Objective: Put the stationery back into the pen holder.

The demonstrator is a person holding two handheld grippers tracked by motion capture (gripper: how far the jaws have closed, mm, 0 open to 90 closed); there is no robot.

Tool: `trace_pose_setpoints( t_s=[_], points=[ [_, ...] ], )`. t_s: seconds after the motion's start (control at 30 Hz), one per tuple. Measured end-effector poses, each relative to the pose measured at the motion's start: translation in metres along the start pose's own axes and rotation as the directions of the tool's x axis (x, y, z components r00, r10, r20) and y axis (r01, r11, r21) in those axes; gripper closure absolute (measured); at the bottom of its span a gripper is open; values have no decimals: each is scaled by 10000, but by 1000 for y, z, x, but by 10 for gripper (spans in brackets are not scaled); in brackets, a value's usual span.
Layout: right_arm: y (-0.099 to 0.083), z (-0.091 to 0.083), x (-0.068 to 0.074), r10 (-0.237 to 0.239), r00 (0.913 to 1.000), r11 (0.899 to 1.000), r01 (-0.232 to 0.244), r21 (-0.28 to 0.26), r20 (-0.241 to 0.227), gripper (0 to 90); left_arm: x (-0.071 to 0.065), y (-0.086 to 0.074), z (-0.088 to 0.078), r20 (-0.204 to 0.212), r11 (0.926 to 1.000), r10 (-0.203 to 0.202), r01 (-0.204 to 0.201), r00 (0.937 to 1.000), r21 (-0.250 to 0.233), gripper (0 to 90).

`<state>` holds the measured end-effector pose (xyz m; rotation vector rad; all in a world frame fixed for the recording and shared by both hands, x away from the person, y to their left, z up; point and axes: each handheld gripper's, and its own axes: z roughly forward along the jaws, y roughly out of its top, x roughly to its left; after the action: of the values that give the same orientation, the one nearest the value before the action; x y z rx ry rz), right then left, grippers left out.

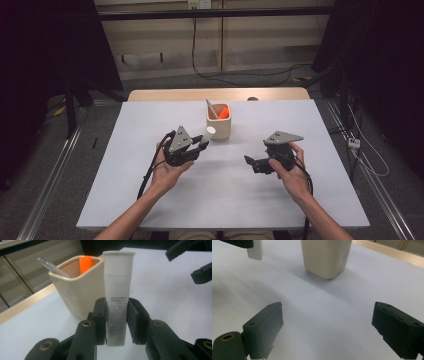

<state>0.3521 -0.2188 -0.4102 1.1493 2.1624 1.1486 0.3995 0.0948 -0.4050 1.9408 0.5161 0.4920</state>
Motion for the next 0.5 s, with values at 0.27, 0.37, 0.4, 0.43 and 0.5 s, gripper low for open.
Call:
trace_pose_setpoints(
  t_s=[0.27,0.37,0.4,0.43,0.5],
  points=[
    [-22,-16,-10,514,9981,9986,-508,-174,344,82,16,11,-3,-29,9982,-607,607,9982,33,706],
    [-30,-23,-14,733,9956,9964,-706,-480,576,82,20,19,-3,-127,9978,-647,645,9978,-116,706],
    [-33,-24,-15,837,9946,9953,-804,-543,618,82,21,22,-2,-164,9979,-629,626,9979,-161,706],
    [-36,-26,-16,904,9937,9949,-871,-514,661,81,22,25,-1,-222,9982,-577,574,9981,-164,706],
    [-42,-29,-19,962,9918,9945,-924,-488,839,82,24,29,1,-295,9982,-585,580,9979,-174,706]
  ],
)
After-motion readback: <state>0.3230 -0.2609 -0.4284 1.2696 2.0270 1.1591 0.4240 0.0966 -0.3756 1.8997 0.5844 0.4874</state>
